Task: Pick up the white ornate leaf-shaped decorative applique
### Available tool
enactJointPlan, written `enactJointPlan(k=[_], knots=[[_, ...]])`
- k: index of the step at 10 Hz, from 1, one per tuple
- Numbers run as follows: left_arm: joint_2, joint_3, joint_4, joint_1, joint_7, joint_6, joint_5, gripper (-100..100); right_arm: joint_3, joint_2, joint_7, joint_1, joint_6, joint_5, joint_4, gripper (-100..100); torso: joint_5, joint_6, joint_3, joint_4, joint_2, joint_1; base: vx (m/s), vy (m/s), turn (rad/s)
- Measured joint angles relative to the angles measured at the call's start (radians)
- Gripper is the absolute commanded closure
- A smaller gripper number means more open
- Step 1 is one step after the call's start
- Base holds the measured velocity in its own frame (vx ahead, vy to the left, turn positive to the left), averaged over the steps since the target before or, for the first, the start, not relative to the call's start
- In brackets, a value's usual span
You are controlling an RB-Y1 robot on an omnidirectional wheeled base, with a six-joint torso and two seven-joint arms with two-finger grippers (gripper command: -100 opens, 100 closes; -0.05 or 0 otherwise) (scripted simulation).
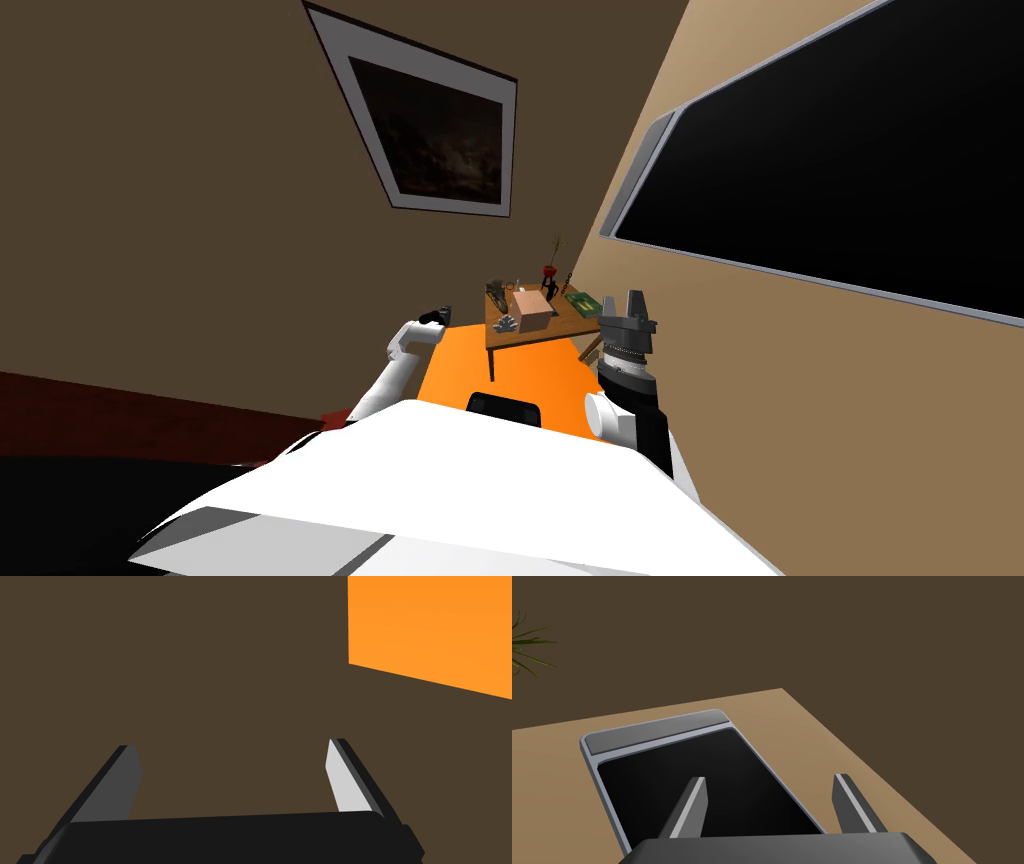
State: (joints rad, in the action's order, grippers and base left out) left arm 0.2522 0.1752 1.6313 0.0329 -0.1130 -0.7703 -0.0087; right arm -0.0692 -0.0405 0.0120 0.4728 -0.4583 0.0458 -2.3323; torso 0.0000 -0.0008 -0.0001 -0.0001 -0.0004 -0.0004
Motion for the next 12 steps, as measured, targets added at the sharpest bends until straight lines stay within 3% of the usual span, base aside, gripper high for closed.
enactJointPlan(k=[12], knots=[[-0.021, 0.060, -0.170, 0.161, -0.073, -0.320, 0.006, -100, 0.000, 0.000, 0.000, 0.000, 0.000, 0.000, 0.000, 0, 0.000, 0.000, -0.001, 0.000, -0.001, -0.001, 0.016, -0.021, -0.076]])
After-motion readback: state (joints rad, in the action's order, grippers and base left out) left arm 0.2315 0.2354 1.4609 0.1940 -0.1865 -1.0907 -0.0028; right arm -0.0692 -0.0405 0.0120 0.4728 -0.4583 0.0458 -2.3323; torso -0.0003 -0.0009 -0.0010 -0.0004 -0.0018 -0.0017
